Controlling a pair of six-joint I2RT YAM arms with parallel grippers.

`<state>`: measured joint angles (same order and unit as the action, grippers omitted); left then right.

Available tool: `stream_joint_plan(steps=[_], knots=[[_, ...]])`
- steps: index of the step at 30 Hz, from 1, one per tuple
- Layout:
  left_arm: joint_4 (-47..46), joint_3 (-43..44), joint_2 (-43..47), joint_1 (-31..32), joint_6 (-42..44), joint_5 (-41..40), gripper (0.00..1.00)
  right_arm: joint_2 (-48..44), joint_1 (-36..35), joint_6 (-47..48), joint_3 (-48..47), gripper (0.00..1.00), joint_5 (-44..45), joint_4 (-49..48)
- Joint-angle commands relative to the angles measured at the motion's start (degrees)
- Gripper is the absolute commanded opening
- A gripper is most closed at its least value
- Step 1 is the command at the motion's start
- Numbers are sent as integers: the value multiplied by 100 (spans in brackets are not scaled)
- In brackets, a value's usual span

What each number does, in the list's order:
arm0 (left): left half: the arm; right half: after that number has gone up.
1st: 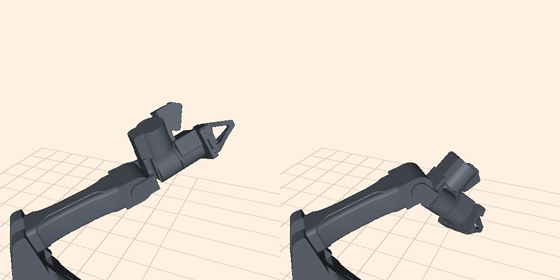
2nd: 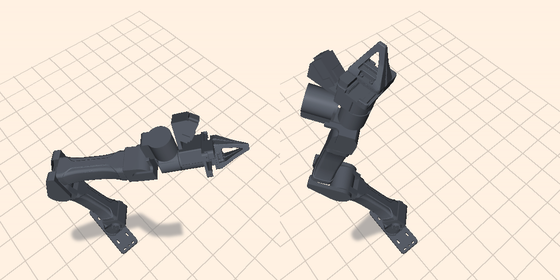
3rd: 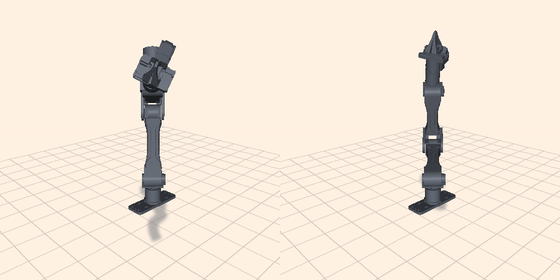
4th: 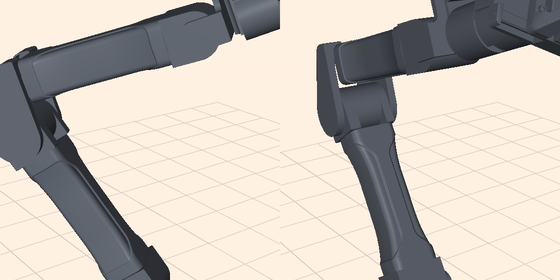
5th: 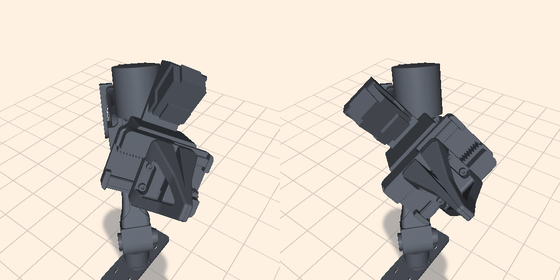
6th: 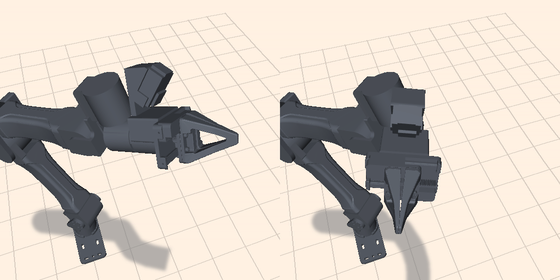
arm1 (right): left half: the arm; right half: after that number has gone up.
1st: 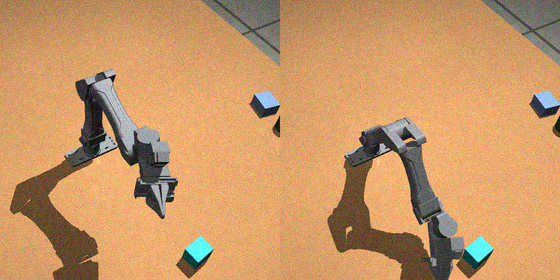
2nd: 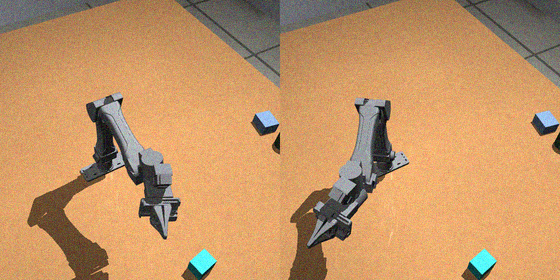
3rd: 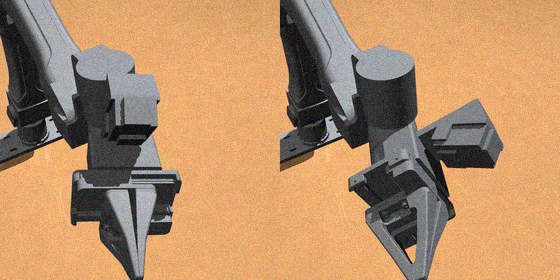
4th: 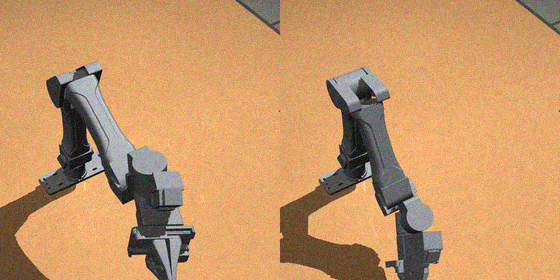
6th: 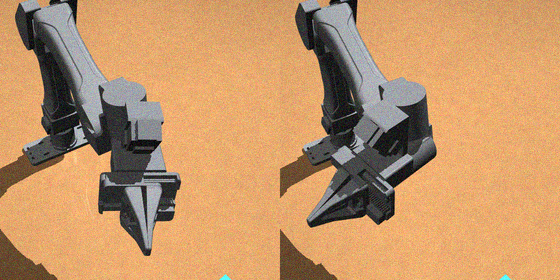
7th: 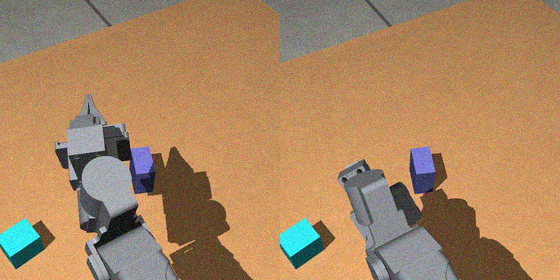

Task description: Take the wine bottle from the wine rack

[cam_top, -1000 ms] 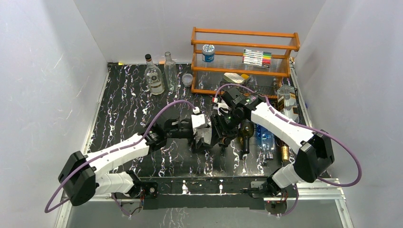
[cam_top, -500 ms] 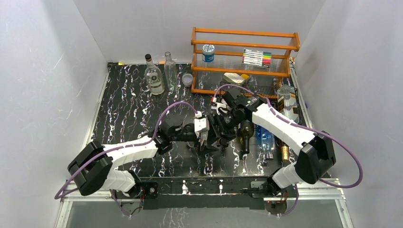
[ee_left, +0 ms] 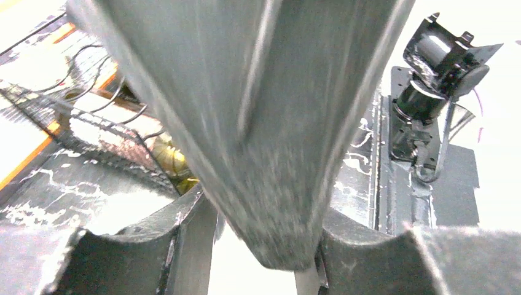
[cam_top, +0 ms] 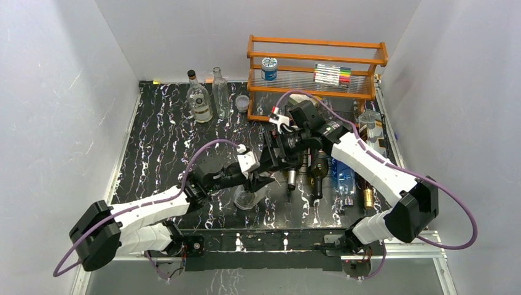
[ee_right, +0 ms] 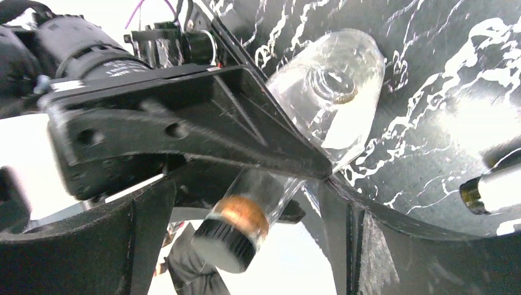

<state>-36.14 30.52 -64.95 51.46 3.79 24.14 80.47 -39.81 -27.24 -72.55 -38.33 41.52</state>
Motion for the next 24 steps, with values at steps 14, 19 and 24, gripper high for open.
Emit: stream_joint_plan(steps=[14,19,24], knots=[[1033,225,1704,-41,-349,-4441,0,-1864,430,548,-928,98,3355,-72],[1135,626,1567,-460,249,-5670,0,-2276,424,657,-710,98,3666,-96],[1248,1017,1318,-2199,-210,-5364,0,-2364,427,683,-669,98,3793,-106]])
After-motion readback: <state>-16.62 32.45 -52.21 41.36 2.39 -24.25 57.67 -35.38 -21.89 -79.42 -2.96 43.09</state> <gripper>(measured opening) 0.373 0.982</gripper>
